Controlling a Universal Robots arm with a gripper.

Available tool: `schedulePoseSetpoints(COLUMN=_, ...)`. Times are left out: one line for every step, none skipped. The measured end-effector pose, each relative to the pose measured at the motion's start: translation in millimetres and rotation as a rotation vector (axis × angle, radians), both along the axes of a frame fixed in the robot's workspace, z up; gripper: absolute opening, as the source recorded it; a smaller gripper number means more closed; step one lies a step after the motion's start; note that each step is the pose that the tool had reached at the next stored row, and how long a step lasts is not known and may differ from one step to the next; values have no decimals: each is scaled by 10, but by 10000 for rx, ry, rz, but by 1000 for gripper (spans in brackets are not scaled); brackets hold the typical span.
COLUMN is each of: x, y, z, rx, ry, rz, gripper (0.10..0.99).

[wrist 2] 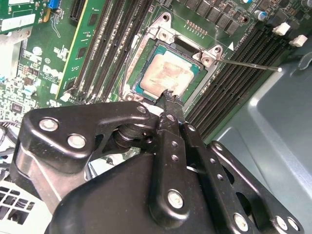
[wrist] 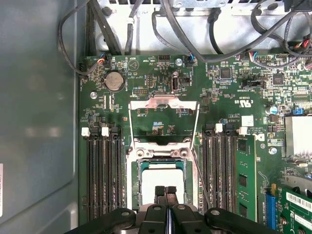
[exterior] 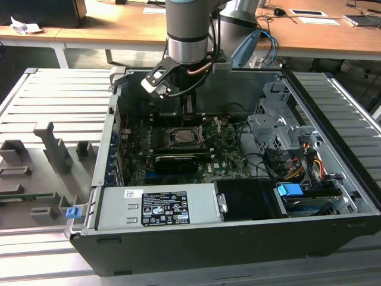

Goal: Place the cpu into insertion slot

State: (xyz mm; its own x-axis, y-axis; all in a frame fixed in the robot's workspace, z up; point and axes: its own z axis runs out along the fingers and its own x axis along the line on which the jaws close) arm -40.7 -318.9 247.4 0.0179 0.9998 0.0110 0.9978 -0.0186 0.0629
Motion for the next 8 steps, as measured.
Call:
schedulePoseSetpoints(x=0, y=0, z=2, rx=0, ry=0, rz=0, gripper=106)
schedulePoseSetpoints(x=0, y=0, z=5, rx=0, ry=0, rz=0, gripper=106)
schedulePoseSetpoints(x=0, y=0, z=11, rx=-2, ry=1, rz=0, gripper=106)
schedulePoseSetpoints(x=0, y=0, z=17, rx=0, ry=0, rz=0, gripper=106)
schedulePoseSetpoints(x=0, y=0, z=21, rx=0, ry=0, rz=0, gripper=106)
schedulePoseSetpoints(x=0, y=0, z=34, rx=-1, ry=1, rz=0, gripper=106)
schedulePoseSetpoints(x=0, y=0, z=46, rx=0, ry=0, rz=0, gripper=106)
schedulePoseSetpoints(x=0, y=0, z=52, rx=0, ry=0, rz=-1, gripper=106)
